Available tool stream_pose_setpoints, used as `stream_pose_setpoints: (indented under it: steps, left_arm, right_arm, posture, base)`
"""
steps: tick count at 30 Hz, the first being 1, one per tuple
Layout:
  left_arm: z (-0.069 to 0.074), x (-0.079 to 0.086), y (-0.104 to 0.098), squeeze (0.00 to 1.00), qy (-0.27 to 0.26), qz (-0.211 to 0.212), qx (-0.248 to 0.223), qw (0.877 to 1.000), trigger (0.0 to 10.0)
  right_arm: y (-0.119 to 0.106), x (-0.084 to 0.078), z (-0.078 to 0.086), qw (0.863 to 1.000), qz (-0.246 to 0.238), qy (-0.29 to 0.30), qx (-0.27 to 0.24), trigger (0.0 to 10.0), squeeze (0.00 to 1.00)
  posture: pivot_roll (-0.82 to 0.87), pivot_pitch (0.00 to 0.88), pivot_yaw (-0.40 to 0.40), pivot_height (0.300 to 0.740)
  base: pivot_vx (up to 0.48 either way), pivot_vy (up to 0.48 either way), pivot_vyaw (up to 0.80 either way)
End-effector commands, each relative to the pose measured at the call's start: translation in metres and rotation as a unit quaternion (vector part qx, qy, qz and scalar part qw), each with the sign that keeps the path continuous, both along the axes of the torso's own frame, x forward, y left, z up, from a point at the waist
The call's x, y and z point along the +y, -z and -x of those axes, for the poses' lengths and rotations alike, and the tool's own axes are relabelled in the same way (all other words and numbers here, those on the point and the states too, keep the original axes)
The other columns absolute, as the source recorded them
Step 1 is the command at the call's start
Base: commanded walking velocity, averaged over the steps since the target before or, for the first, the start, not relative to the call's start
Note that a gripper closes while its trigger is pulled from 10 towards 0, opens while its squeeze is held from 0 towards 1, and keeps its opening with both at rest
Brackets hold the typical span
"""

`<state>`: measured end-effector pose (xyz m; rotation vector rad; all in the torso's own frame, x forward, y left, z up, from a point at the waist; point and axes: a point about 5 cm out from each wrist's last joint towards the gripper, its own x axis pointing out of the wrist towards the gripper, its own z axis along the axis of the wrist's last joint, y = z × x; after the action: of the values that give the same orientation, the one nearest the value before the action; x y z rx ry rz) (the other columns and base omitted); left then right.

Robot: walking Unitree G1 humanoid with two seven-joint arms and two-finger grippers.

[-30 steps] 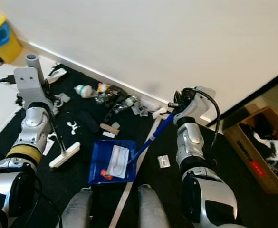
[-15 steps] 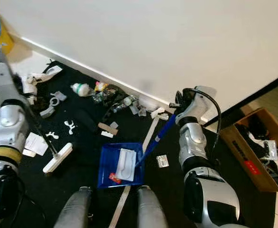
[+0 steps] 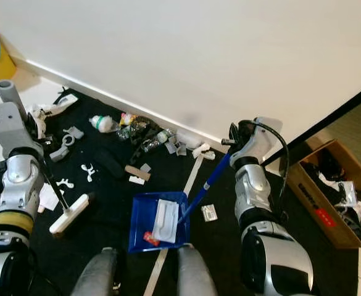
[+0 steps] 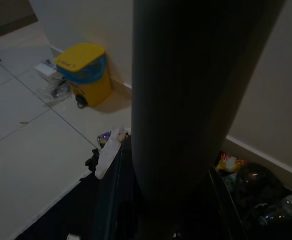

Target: Sweep floor

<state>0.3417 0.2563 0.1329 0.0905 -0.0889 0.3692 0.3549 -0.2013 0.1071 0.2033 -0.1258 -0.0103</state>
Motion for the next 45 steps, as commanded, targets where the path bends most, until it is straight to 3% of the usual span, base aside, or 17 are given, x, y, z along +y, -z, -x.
stream_pose_setpoints:
  steps: [1, 7, 11, 20, 24, 35, 45]
  left_arm:
    - [0.010, -0.010, 0.031, 0.00, 0.000, 0.037, 0.055, 0.998, 10.0]
    - [0.020, -0.023, 0.053, 0.00, 0.011, 0.052, 0.097, 0.994, 10.0]
    - [0.024, -0.019, 0.056, 0.00, -0.005, 0.057, 0.096, 0.994, 10.0]
    - [0.025, -0.025, 0.052, 0.00, -0.004, 0.068, 0.081, 0.994, 10.0]
    - [0.024, -0.026, 0.045, 0.00, -0.009, 0.063, 0.068, 0.996, 10.0]
    - [0.023, -0.024, 0.036, 0.00, -0.009, 0.048, 0.054, 0.997, 10.0]
    - [0.019, -0.028, 0.028, 0.00, -0.010, 0.051, 0.044, 0.998, 10.0]
  right_arm:
    - [0.011, -0.002, 0.006, 1.000, -0.013, 0.008, 0.015, 10.0, 0.00]
    - [0.028, 0.004, 0.012, 0.998, -0.020, 0.000, 0.057, 10.0, 0.00]
    - [0.023, 0.004, 0.012, 0.999, -0.001, -0.006, 0.038, 10.0, 0.00]
    - [-0.002, -0.004, 0.005, 0.999, -0.001, -0.010, -0.030, 10.0, 0.00]
    - [-0.020, 0.005, -0.003, 0.996, 0.016, -0.052, -0.064, 10.0, 0.00]
    - [-0.021, 0.012, -0.005, 0.995, 0.019, -0.073, -0.068, 10.0, 0.00]
    - [-0.017, 0.010, -0.003, 0.995, 0.022, -0.072, -0.060, 10.0, 0.00]
  posture:
    - [0.05, 0.162, -0.071, 0.740]
    - [0.05, 0.151, -0.061, 0.740]
    - [0.05, 0.148, -0.059, 0.740]
    - [0.04, 0.136, -0.071, 0.740]
    - [0.05, 0.127, -0.084, 0.740]
    - [0.07, 0.094, -0.090, 0.740]
    - [0.07, 0.097, -0.086, 0.740]
  base:
    - [0.000, 0.000, 0.00]
    - [0.000, 0.000, 0.00]
    - [0.000, 0.000, 0.00]
    - [0.000, 0.000, 0.00]
    - [0.000, 0.000, 0.00]
    - [0.000, -0.391, 0.00]
    - [0.000, -0.480, 0.00]
